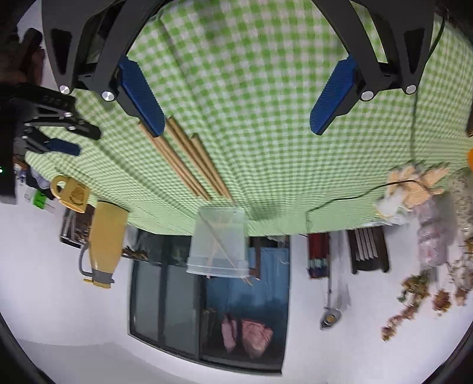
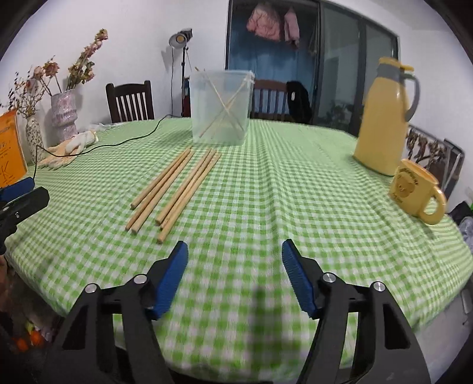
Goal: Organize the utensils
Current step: 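Move both open tools back toward the remaining chopsticks on the table, then close the left tool on a chopstick while the right tool grasps another chopstick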
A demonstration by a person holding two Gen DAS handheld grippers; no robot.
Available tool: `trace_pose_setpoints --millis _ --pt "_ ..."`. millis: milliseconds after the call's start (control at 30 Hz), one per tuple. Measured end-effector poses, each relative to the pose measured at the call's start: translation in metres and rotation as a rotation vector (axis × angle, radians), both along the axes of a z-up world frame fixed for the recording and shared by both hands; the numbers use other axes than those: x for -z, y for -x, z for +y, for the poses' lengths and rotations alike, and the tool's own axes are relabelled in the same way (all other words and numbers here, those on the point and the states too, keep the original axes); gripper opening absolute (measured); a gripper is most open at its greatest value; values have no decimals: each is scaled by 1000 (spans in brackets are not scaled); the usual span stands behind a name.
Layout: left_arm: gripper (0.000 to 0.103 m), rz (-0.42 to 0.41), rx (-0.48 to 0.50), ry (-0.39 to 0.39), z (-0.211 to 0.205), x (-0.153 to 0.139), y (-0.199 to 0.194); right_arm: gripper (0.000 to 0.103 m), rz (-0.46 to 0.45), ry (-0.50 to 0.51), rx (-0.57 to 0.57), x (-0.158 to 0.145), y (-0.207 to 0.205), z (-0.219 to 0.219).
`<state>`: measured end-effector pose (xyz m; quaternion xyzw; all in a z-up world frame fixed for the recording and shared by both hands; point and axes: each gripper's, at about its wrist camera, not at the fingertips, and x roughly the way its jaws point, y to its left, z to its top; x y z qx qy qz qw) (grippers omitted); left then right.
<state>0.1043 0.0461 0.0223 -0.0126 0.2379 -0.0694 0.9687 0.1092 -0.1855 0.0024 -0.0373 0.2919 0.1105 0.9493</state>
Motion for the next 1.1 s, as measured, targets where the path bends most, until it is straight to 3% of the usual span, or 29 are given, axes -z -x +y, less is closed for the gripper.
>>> trace_pose_setpoints --millis 100,200,333,400,433,500,600,733,767,833,1033,1100 --pt "92 43 40 31 2 -5 -21 50 49 -59 -30 -1 -19 5" --pt "85 59 25 -2 1 -6 -38 41 95 -80 -75 1 -31 18" --pt "80 127 31 -63 -3 -1 -62 33 113 -32 -130 10 -30 40" --pt "80 160 34 -52 -1 3 -71 29 93 -14 -130 11 -27 45" --pt "80 178 38 -40 0 4 -76 21 92 -14 -129 11 -26 43" --pt "80 212 52 -17 -1 7 -84 14 106 -16 -113 12 -26 39" --pt "79 250 64 -58 -11 14 -98 14 128 -26 -104 15 -29 34" --pt "65 295 77 -91 -20 22 -113 15 104 -57 -92 7 -28 31" --pt "62 307 80 -88 -21 24 -117 22 95 -60 -99 5 -27 34" --pt "62 321 91 -93 -26 26 -124 27 91 -60 -120 4 -27 39" --pt "61 342 109 -131 -43 32 -136 27 112 -40 -100 14 -31 40" --pt "51 355 111 -145 -46 35 -139 27 116 -44 -93 16 -30 37"
